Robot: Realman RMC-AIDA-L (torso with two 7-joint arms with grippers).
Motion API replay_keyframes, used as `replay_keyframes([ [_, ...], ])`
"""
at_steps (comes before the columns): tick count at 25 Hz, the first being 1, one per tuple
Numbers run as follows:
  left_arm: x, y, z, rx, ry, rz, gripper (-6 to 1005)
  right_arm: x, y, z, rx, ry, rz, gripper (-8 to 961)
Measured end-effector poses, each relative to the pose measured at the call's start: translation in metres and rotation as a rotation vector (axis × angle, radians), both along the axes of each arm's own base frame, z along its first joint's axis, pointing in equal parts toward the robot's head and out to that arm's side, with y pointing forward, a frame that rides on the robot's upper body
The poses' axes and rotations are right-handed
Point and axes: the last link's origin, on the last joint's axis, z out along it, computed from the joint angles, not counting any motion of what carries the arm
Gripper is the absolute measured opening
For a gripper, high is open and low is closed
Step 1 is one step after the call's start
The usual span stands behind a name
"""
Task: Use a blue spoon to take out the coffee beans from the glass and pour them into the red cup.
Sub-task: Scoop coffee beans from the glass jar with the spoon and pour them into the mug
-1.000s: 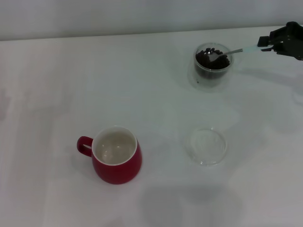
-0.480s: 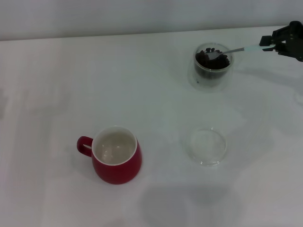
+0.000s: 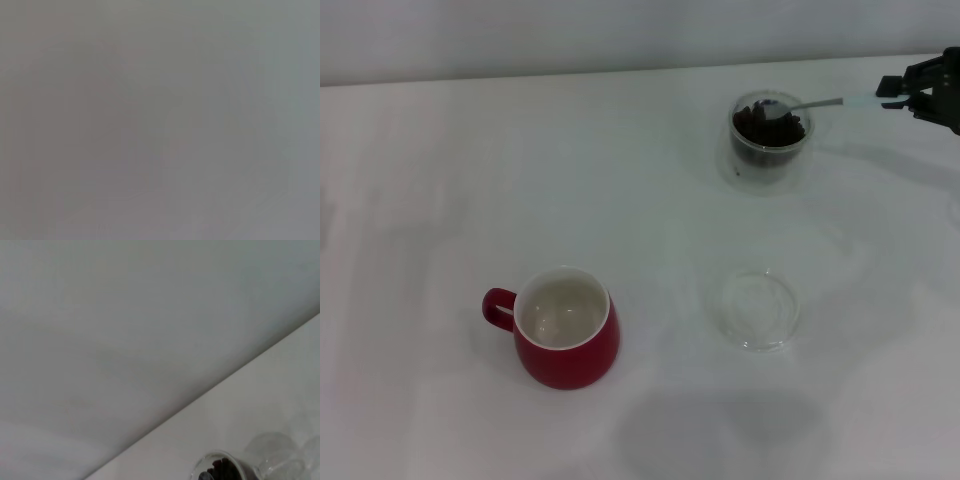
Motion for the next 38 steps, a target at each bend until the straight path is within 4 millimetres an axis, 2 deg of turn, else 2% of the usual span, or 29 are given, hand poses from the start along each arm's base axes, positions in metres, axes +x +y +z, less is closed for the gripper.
replay_keyframes([
  [12,0.000,0.001,0.002,0.002,0.009,-0.001,893,0.007,-0.010,0.006,0.040,0.039,-0.002,147],
  [21,0.000,0.003,0.003,0.010,0.005,0.000,892,0.000,-0.007,0.003,0.036,0.028,0.050,147],
  [27,0.000,0.003,0.003,0.011,0.005,0.002,892,-0.004,-0.016,0.006,0.018,0.084,0.082,147],
  [38,0.001,0.002,0.000,0.008,-0.004,0.006,892,-0.022,-0.032,-0.018,-0.067,0.160,0.196,146],
])
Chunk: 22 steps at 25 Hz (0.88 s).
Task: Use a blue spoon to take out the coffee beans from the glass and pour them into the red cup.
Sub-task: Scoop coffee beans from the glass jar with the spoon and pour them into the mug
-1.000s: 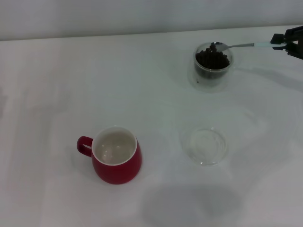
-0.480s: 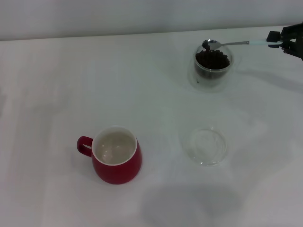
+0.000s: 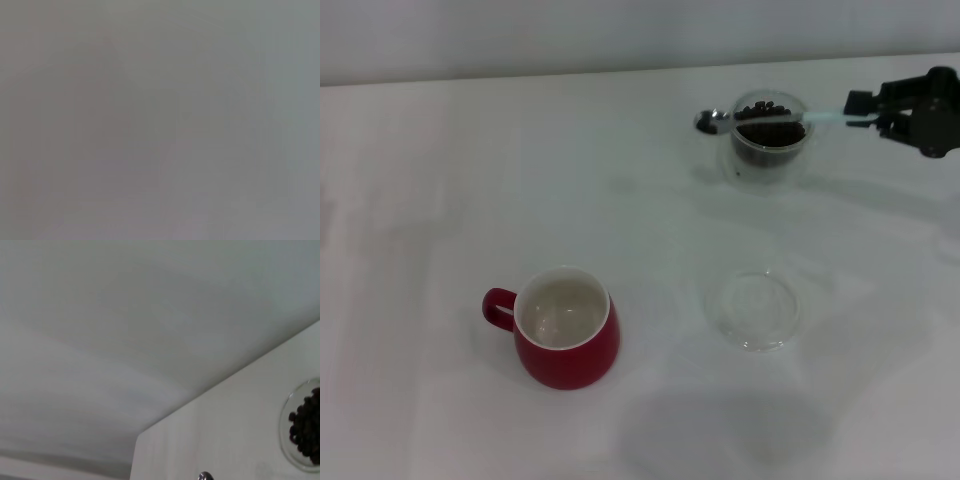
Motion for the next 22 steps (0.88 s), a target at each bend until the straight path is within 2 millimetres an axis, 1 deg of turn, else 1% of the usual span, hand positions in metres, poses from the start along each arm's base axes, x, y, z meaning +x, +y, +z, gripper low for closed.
replay_keyframes([
  [9,-0.002,-0.002,-0.002,-0.004,-0.005,0.008,893,-0.011,-0.012,-0.018,-0.056,0.034,0.083,146],
  [12,-0.002,-0.002,-0.002,-0.005,-0.006,0.009,893,-0.015,-0.017,-0.027,-0.088,0.041,0.113,147],
  [22,0.001,-0.002,-0.005,-0.010,-0.019,0.007,893,-0.020,-0.029,-0.051,-0.142,0.039,0.170,147],
])
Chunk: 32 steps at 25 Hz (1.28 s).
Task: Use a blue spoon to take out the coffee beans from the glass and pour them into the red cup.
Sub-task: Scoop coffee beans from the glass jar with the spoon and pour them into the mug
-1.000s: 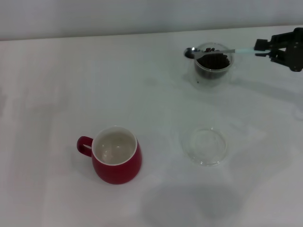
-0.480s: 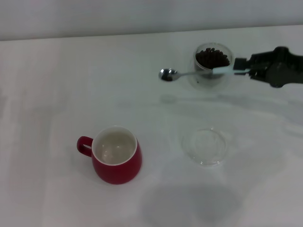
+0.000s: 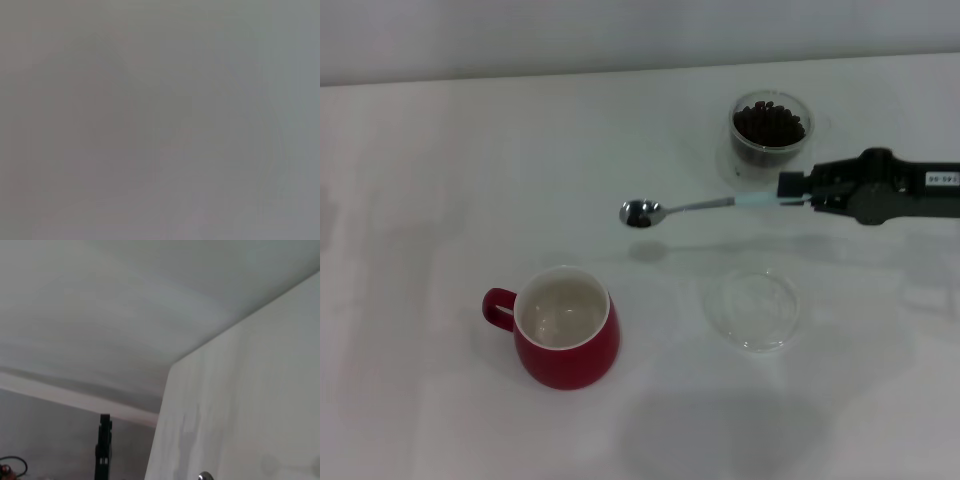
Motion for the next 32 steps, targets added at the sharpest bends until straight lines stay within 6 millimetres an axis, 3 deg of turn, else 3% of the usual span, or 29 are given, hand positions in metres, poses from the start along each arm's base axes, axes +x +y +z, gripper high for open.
replay_keyframes([
  [12,0.005,0.003,-0.003,-0.003,-0.016,-0.014,892,-0.008,-0.008,-0.021,-0.042,-0.004,0.076,146],
  [24,0.003,0.002,-0.004,-0.010,-0.018,-0.002,892,-0.028,-0.007,-0.043,-0.056,0.022,0.201,147],
  [32,0.004,0.001,-0.006,-0.012,-0.027,-0.002,893,-0.029,-0.002,-0.052,-0.026,-0.007,0.233,146],
])
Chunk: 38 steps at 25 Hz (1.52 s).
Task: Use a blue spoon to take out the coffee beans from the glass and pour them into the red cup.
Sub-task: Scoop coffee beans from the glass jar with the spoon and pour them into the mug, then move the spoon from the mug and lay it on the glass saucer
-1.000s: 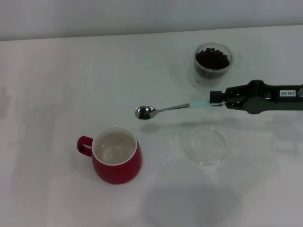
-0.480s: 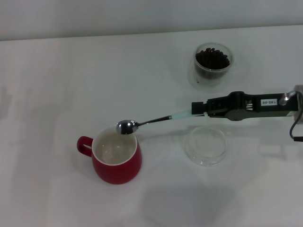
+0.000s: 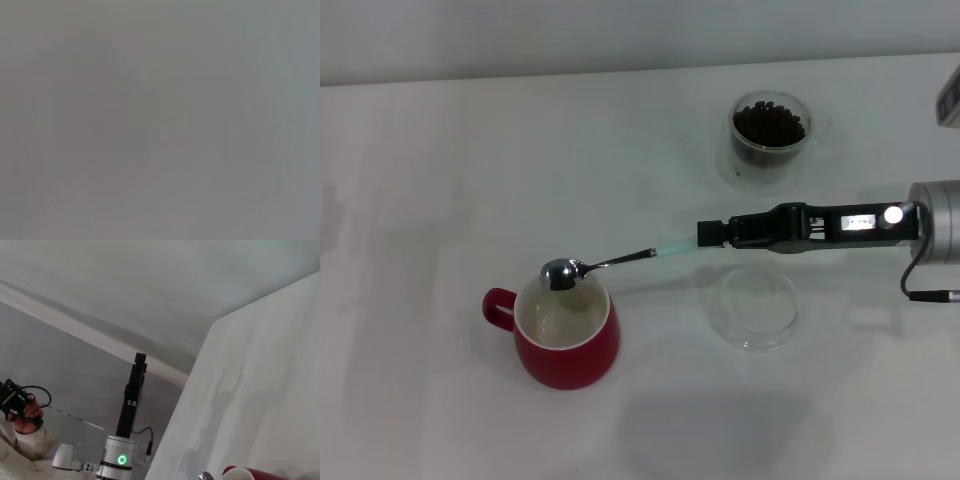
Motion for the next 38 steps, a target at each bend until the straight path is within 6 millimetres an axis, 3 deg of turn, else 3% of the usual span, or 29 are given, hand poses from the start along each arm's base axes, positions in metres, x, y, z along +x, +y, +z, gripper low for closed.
replay_keyframes([
  [23,0.002,0.003,0.001,0.001,0.003,-0.009,893,0.005,-0.001,-0.010,0.159,-0.092,0.233,146],
  [38,0.001,0.002,0.001,0.000,0.002,-0.005,892,0.011,-0.005,-0.002,0.269,-0.096,0.320,147],
])
